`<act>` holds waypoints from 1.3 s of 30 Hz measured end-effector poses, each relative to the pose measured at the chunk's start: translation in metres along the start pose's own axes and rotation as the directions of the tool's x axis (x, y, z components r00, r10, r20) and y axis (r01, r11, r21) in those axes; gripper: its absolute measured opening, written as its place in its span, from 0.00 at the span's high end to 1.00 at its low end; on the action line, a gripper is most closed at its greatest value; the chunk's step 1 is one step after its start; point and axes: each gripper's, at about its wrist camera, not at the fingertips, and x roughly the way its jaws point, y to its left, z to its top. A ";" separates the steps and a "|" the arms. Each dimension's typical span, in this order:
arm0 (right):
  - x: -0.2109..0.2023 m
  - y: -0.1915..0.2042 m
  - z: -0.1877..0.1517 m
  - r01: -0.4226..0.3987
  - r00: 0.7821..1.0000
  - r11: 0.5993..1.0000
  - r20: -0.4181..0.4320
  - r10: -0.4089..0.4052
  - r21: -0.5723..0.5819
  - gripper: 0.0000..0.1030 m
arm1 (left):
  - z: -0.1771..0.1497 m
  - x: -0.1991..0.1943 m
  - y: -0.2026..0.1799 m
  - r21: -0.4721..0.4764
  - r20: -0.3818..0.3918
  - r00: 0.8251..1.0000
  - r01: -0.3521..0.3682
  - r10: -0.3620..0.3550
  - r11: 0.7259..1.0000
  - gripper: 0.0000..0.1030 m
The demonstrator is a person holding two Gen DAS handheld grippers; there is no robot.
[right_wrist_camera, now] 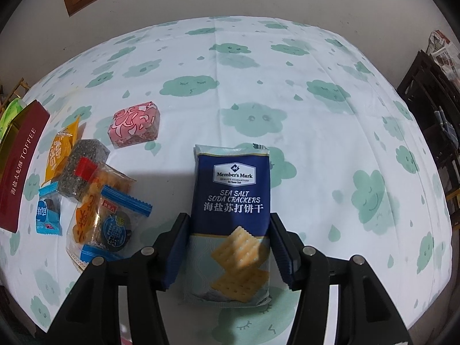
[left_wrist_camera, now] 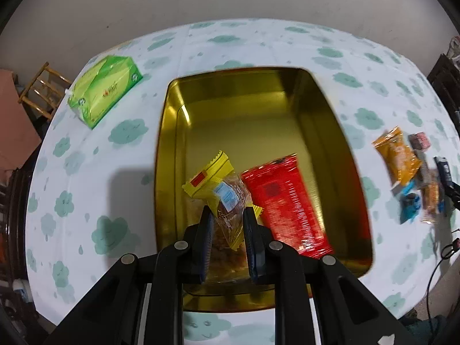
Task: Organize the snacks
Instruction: 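Carry the yellow candy into the tin and lower it with the left tool, then open the left tool and withdraw while the right tool carries crackers toward the tin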
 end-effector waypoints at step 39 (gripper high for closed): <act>-0.017 -0.001 0.003 0.004 0.999 0.997 0.042 -0.008 0.079 0.51 | -0.009 0.012 0.009 0.008 -0.003 1.000 0.000 0.000 1.000 0.58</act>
